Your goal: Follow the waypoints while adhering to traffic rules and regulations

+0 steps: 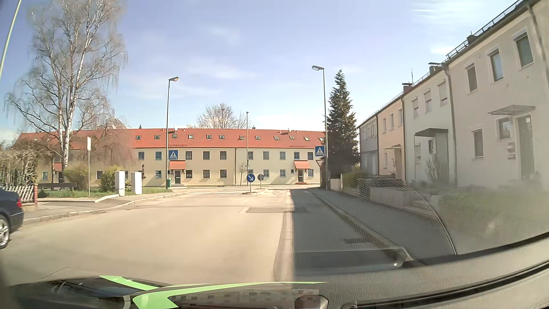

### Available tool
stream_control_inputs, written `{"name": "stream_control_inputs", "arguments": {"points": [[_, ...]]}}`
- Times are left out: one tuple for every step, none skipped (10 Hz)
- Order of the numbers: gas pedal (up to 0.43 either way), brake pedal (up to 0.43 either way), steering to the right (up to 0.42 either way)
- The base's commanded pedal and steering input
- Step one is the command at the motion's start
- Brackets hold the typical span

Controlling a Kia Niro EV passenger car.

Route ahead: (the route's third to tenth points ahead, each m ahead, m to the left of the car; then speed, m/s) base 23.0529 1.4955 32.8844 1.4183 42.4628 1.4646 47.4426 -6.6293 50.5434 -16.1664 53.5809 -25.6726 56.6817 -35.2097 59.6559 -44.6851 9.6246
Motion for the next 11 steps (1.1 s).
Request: {"name": "stream_control_inputs", "arguments": {"points": [[0.000,0.000,0.006],[0.000,0.006,0.006],[0.000,0.012,0.005],[0.000,0.030,0.005],[0.000,0.067,0.004],[0.000,0.098,0.004],[0.000,0.122,0.006],[0.000,0.159,0.005],[0.000,0.171,0.005],[0.000,0.165,0.005],[0.000,0.171,0.005]]}}
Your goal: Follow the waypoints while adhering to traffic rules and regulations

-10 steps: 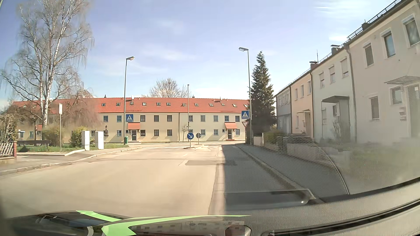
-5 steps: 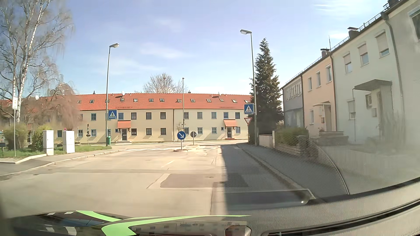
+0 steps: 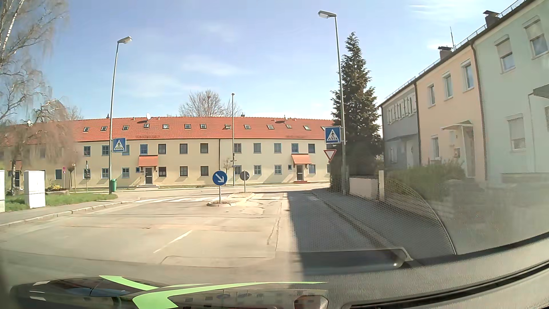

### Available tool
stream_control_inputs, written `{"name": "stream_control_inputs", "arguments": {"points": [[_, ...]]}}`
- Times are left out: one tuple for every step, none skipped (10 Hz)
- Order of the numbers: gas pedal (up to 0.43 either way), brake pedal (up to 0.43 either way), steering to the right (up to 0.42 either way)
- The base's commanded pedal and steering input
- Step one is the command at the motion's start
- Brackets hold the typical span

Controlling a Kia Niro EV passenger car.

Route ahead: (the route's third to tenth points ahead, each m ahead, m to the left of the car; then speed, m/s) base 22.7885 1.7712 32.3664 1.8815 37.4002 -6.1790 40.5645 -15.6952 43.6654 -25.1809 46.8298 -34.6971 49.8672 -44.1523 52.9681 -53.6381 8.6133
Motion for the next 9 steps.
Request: {"name": "stream_control_inputs", "arguments": {"points": [[0.000,0.189,0.005],[0.000,0.195,0.005],[0.000,0.201,0.004],[0.000,0.201,0.004],[0.000,0.201,0.004],[0.000,0.195,0.003],[0.000,0.201,0.003],[0.000,0.195,0.003],[0.000,0.195,0.000]]}}
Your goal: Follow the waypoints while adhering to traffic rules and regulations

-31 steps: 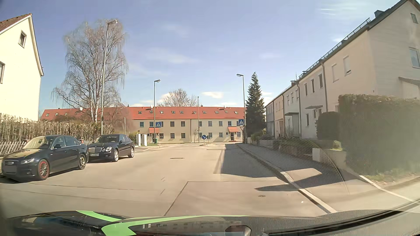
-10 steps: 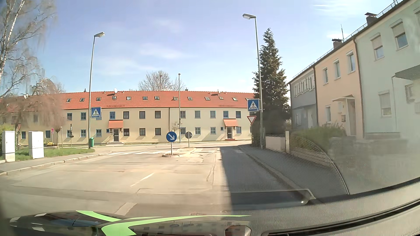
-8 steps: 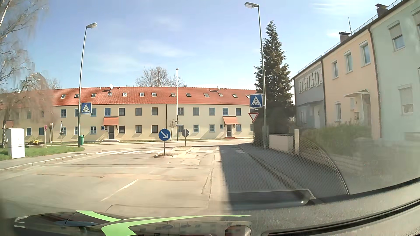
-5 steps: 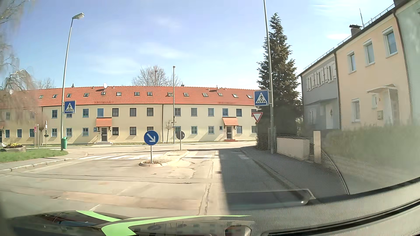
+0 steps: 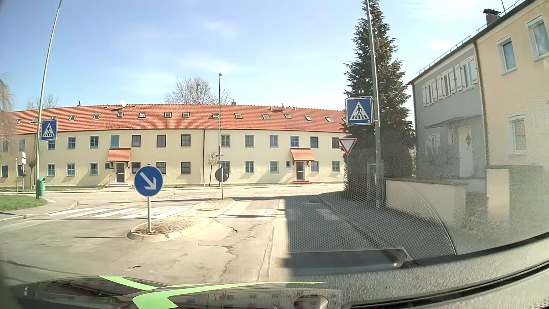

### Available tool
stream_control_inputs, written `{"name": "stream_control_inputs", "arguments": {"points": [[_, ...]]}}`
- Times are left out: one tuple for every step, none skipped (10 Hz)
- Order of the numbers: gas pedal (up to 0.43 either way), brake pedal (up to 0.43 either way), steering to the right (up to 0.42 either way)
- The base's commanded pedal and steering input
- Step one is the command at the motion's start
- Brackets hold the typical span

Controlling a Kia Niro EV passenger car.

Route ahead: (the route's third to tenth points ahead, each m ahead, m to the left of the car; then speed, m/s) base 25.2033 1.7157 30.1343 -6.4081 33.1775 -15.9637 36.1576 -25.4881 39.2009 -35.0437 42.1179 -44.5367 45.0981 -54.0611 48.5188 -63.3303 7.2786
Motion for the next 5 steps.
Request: {"name": "stream_control_inputs", "arguments": {"points": [[0.000,0.195,-0.002],[0.000,0.195,-0.003],[0.000,0.195,-0.004],[0.000,0.195,-0.004],[0.000,0.195,-0.007]]}}
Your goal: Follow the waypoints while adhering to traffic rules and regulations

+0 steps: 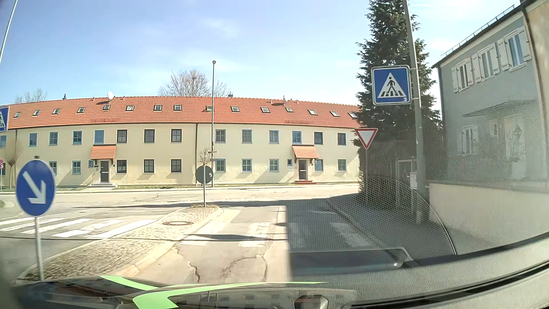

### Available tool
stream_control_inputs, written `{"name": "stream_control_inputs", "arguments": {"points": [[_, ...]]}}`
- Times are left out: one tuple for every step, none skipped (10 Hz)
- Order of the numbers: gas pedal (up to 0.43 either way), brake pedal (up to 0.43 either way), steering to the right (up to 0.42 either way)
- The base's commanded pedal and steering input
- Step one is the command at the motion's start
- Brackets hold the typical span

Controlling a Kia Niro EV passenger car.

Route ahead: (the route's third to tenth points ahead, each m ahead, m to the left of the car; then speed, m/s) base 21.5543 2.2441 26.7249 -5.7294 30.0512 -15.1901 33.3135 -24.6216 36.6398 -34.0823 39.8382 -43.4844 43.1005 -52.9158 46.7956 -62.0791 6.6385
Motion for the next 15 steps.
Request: {"name": "stream_control_inputs", "arguments": {"points": [[0.000,0.195,-0.007],[0.000,0.201,-0.007],[0.000,0.195,-0.006],[0.000,0.183,-0.005],[0.000,0.183,-0.005],[0.000,0.177,-0.005],[0.000,0.177,-0.002],[0.000,0.171,0.001],[0.000,0.177,0.001],[0.000,0.177,0.001],[0.000,0.183,0.002],[0.000,0.183,0.001],[0.000,0.195,0.001],[0.000,0.195,0.001],[0.000,0.177,0.001]]}}
